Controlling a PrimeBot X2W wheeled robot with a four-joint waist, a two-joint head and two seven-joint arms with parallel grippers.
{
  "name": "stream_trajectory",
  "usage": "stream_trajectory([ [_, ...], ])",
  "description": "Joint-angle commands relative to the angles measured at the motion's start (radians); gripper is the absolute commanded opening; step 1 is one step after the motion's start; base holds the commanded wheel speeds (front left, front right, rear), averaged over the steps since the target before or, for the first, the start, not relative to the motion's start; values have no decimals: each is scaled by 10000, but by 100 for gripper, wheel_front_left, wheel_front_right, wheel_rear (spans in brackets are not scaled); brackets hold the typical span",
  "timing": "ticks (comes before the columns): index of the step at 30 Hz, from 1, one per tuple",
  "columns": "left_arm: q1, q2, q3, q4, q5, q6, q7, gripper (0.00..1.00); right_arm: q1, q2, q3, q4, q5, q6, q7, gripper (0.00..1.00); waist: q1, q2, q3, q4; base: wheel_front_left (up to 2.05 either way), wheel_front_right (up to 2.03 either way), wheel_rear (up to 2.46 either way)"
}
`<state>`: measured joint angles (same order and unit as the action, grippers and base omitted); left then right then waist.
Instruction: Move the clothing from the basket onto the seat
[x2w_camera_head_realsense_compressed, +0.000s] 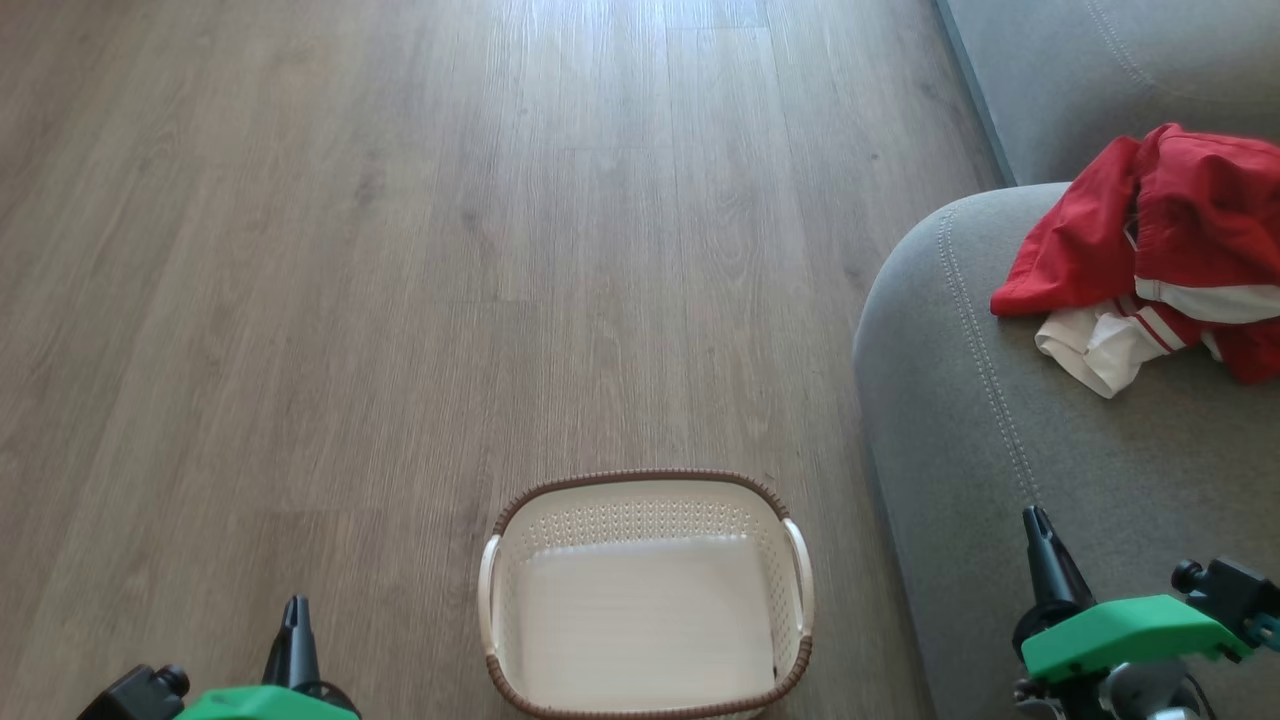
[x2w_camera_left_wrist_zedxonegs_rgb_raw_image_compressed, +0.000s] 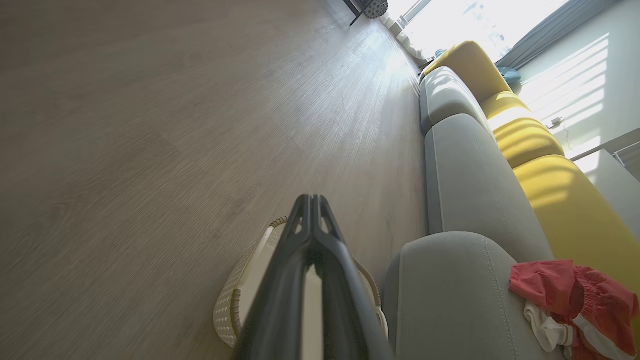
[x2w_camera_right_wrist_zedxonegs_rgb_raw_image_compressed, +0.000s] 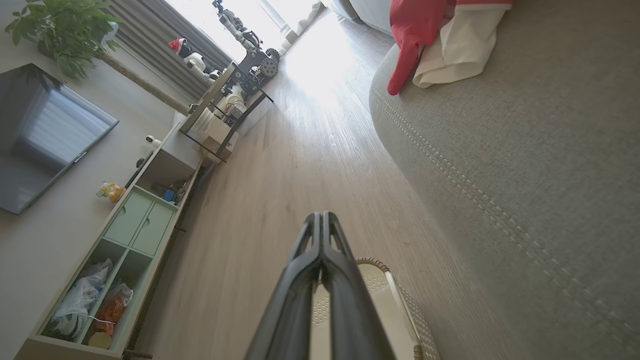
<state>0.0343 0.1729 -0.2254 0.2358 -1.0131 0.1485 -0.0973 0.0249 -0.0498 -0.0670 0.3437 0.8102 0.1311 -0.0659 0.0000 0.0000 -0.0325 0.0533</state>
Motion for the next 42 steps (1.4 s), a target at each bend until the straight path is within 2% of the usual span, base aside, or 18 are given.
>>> stream_trajectory([
  [1,-484,37,428,-361,-279,-121,65,0,-633,-33,6,-381,389,-2,75,0,0,0,9,-16,0,0,0],
  [42,-995,-630,2089,-630,-3713,-1189,1175,0,-1179,-144,-130,-638,4998,-3,972,0,0,0,177,-324,0,0,0],
])
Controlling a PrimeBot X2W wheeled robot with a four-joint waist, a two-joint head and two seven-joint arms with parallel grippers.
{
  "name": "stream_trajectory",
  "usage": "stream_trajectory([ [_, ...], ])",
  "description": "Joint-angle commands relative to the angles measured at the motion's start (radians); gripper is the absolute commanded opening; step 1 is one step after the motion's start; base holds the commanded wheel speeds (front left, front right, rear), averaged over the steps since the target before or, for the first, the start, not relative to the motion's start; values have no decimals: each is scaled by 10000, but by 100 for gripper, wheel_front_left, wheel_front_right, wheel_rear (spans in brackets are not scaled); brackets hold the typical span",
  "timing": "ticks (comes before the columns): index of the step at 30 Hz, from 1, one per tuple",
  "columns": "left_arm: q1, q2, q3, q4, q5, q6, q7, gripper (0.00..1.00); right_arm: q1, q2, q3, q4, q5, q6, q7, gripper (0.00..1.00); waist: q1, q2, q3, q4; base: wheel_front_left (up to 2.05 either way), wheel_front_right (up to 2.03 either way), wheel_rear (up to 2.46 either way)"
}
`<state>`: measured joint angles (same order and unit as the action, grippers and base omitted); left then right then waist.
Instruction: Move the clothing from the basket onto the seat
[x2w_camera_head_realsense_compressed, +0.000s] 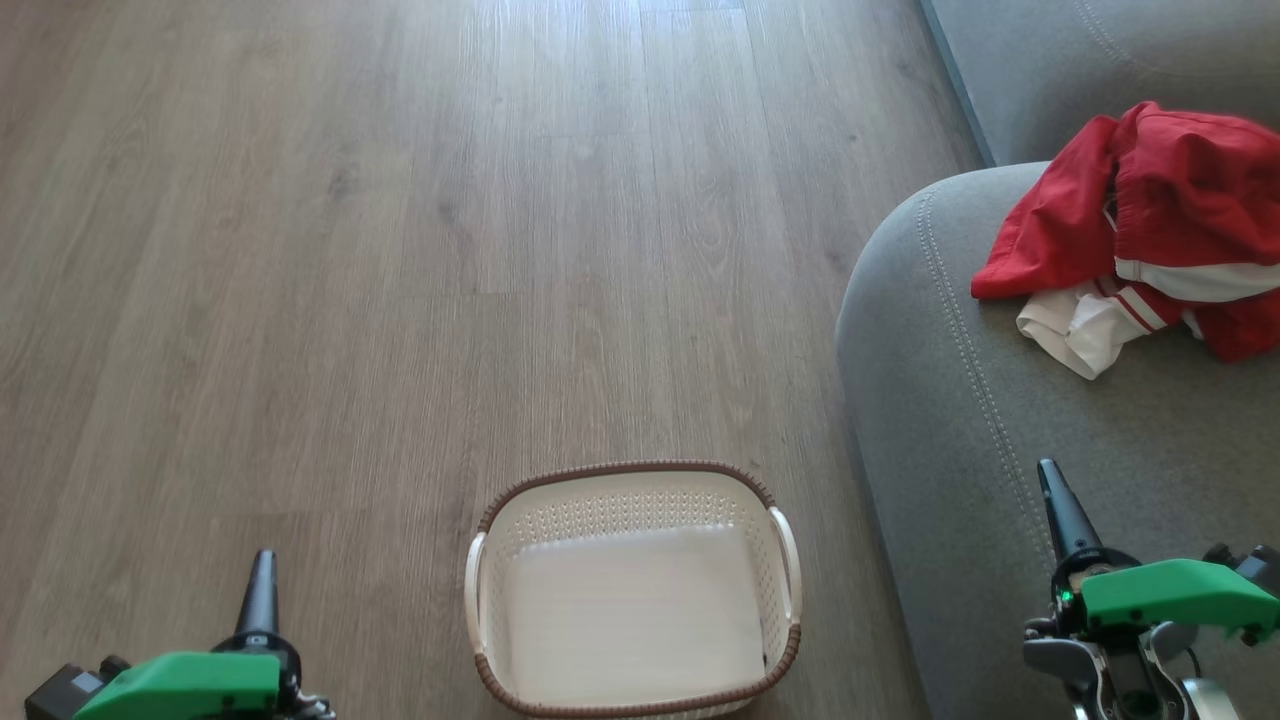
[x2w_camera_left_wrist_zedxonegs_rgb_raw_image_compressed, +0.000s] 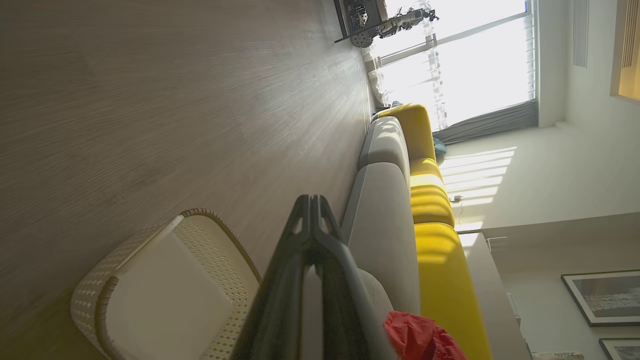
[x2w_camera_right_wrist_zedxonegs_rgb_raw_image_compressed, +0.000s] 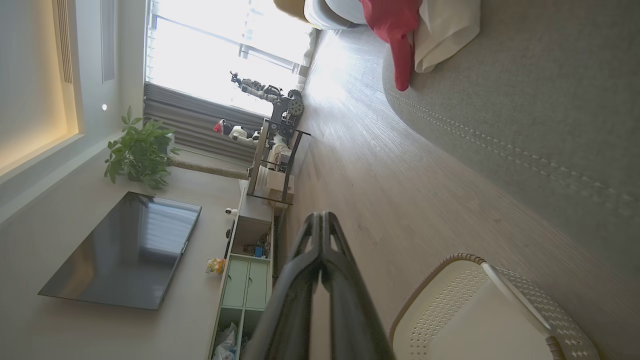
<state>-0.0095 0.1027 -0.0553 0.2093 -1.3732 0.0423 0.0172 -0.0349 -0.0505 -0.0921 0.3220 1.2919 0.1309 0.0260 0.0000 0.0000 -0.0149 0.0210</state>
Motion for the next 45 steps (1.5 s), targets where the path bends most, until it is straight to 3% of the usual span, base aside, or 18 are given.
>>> stream_trajectory([
  [1,-583,38,473,-379,-286,-181,87,0,-608,-145,118,-435,419,-1,96,0,0,0,10,-17,0,0,0],
  [28,-913,-400,1555,-553,-2491,-869,812,0,-951,-292,133,-609,3481,-2,595,0,0,0,119,-215,0,0,0],
  [45,-914,-410,1567,-553,-2479,-869,823,0,-942,-380,251,-618,3585,-2,503,0,0,0,119,-215,0,0,0],
])
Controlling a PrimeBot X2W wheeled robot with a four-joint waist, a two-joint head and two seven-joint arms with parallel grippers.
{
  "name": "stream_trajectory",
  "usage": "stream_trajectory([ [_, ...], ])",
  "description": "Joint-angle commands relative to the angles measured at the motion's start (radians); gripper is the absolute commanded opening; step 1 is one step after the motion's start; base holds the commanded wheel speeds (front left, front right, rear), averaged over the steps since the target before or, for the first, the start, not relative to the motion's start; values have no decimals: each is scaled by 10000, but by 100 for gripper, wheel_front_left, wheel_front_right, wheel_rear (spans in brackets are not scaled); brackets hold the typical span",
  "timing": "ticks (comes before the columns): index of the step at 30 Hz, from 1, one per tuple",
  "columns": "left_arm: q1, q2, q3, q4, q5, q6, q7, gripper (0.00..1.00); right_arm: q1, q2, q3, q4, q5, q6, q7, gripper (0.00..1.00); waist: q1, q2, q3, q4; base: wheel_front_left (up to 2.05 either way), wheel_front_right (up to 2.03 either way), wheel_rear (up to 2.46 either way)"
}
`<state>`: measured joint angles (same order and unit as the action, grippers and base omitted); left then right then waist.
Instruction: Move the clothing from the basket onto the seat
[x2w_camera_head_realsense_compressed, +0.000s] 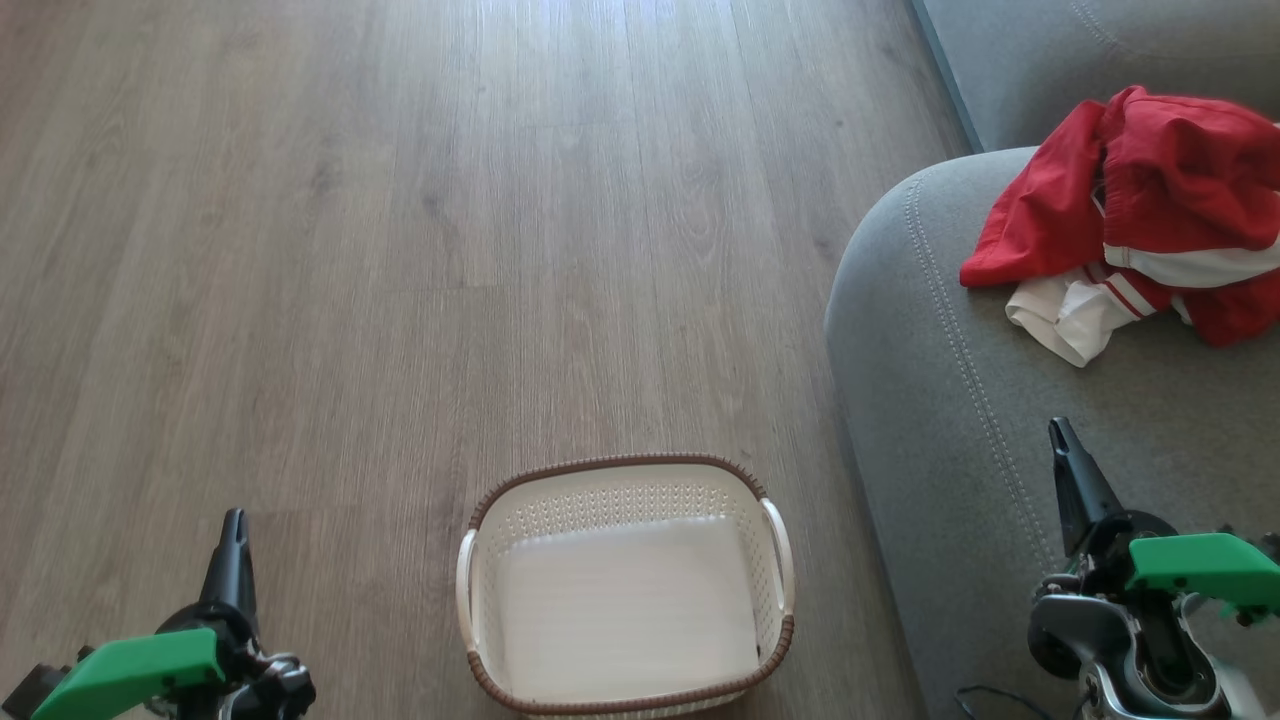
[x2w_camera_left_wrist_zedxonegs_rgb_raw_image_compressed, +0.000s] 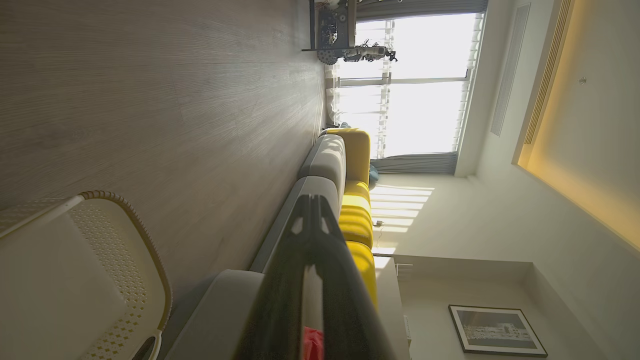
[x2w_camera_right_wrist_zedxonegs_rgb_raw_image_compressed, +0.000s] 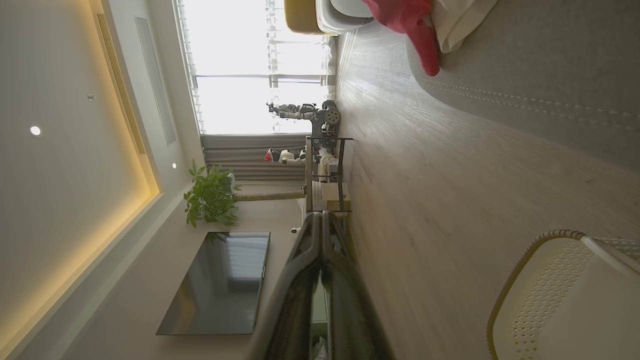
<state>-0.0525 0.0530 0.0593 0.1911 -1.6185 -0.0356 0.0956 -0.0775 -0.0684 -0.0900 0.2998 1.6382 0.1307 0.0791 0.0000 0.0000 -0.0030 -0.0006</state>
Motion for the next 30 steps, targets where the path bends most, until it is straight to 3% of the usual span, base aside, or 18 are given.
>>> stream_trajectory([
  [1,-484,86,421,-371,-26,-90,39,0,-515,-207,237,-396,128,0,-34,0,0,0,0,1,0,0,0],
  [30,-486,71,441,-372,-9,-89,56,0,-498,-387,480,-421,342,0,-225,0,0,0,1,1,0,0,0],
])
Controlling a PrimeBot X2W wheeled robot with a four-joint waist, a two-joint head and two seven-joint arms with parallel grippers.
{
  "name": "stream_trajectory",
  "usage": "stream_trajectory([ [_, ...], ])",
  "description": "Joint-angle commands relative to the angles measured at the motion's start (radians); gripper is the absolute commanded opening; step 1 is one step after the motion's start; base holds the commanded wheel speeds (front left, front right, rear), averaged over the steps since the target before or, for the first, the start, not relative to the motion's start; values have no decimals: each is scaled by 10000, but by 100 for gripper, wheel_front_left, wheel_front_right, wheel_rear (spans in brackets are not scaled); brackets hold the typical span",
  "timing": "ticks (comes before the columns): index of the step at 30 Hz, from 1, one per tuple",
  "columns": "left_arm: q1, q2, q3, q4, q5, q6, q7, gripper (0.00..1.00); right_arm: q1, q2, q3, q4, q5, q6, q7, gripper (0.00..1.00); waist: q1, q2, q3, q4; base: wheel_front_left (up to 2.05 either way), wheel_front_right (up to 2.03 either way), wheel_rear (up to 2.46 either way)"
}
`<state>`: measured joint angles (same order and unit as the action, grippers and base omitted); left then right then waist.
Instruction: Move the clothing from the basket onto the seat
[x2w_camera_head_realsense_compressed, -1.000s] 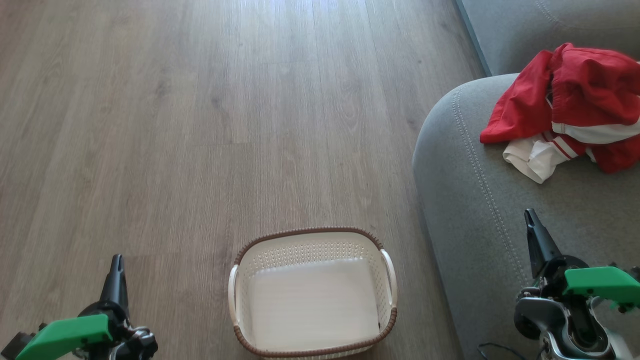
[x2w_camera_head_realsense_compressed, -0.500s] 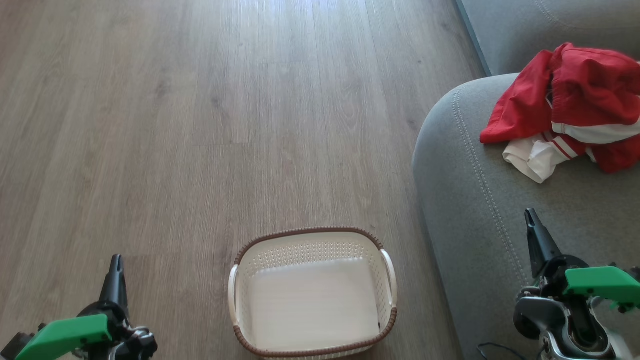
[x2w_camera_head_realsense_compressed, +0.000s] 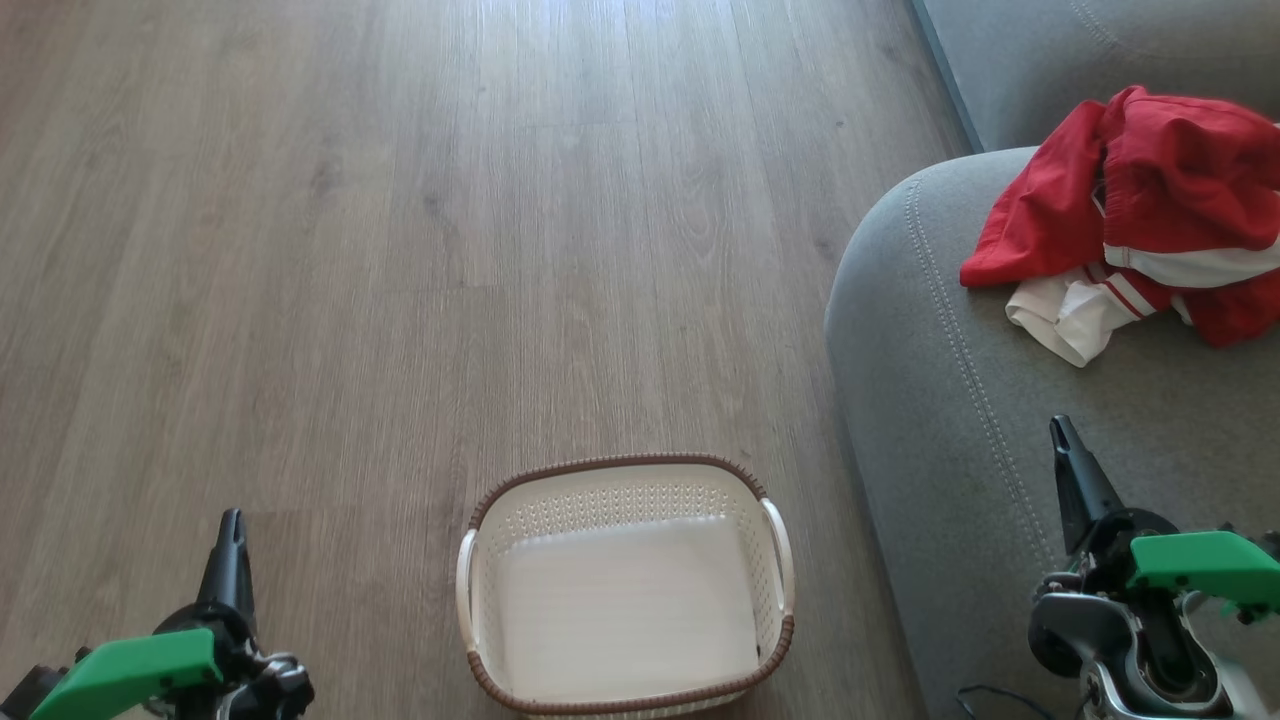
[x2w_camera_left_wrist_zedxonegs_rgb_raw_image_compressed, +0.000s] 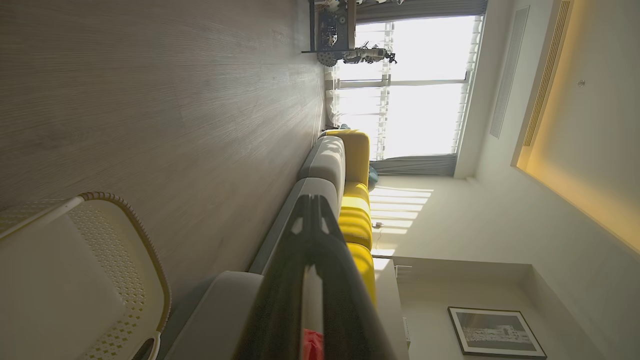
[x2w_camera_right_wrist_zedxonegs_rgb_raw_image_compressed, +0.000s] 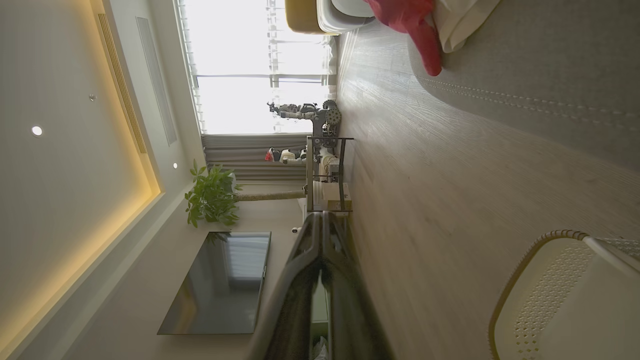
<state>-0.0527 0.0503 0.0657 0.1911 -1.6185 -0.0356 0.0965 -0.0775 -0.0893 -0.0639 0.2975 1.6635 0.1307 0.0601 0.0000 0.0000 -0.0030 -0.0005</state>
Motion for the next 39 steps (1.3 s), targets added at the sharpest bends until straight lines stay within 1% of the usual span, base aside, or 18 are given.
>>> stream_trajectory([
  [1,-484,97,378,-372,-8,-89,47,0,-497,-185,229,-399,97,0,-43,0,0,0,0,0,0,0,0],
  [39,-485,79,401,-374,12,-88,67,0,-471,-517,671,-458,486,0,-392,0,0,0,2,1,0,0,0],
])
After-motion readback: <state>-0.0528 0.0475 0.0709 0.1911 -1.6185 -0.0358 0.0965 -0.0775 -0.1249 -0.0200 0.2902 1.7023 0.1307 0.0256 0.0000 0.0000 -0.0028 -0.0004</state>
